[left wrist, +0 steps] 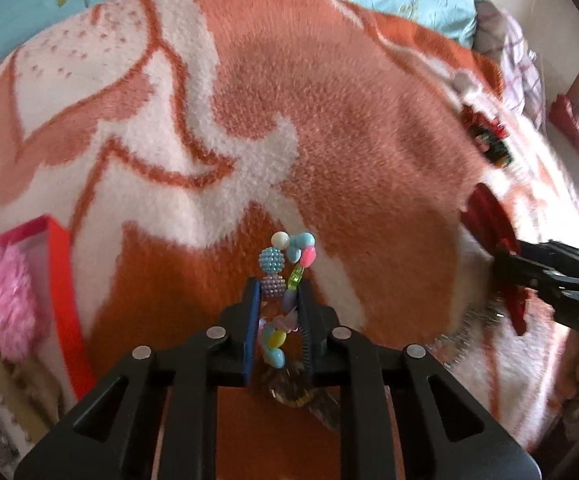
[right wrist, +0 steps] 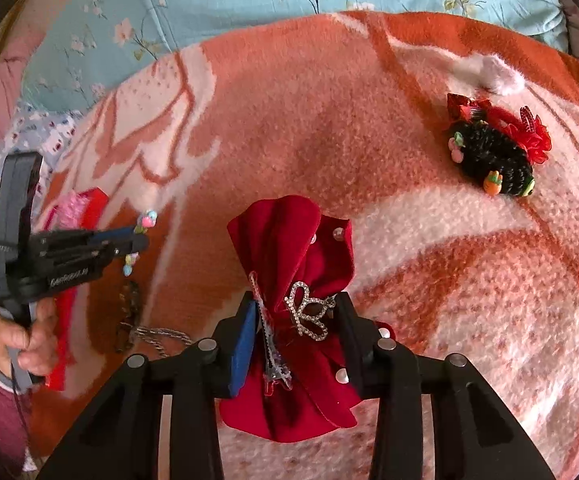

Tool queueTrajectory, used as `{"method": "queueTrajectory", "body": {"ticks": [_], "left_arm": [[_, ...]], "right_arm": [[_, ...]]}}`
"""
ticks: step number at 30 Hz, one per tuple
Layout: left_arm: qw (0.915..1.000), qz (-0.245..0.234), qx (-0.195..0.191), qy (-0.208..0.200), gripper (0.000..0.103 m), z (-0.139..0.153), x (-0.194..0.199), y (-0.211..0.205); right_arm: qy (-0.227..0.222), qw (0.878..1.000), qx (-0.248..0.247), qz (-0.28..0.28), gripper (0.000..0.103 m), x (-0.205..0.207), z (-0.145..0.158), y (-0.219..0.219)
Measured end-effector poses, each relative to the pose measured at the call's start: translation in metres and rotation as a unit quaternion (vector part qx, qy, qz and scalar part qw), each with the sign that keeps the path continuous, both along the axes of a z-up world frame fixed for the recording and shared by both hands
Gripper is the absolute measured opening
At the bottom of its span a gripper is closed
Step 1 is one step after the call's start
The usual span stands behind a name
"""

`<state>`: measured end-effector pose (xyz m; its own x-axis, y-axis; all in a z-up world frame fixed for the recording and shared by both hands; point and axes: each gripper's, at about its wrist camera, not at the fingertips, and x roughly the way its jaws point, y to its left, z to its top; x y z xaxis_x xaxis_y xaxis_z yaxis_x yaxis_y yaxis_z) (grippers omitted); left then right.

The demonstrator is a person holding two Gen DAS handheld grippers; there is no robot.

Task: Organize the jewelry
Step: 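Carry the bead bracelet and red bow into the box and open both tools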

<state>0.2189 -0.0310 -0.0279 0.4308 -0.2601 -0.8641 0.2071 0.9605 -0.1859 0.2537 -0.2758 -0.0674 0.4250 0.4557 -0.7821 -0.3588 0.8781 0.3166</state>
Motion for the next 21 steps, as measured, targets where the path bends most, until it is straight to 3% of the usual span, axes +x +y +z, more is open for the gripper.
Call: {"method": "queueTrajectory", "body": {"ticks": [11, 21], "left_arm": [[0.9964, 0.054, -0.057, -0.032, 0.016, 0.033, -0.061, 0.047], [0.9903, 0.110, -0.066, -0.054, 0.016, 0.049, -0.121, 0.104]], "right_arm": [[-0.032, 0.998, 0.032, 0.033, 0.038, -0.038, 0.029, 0.029], [-0.052, 0.994, 0.074, 0.067, 0.038, -0.075, 0.049, 0.078]]}}
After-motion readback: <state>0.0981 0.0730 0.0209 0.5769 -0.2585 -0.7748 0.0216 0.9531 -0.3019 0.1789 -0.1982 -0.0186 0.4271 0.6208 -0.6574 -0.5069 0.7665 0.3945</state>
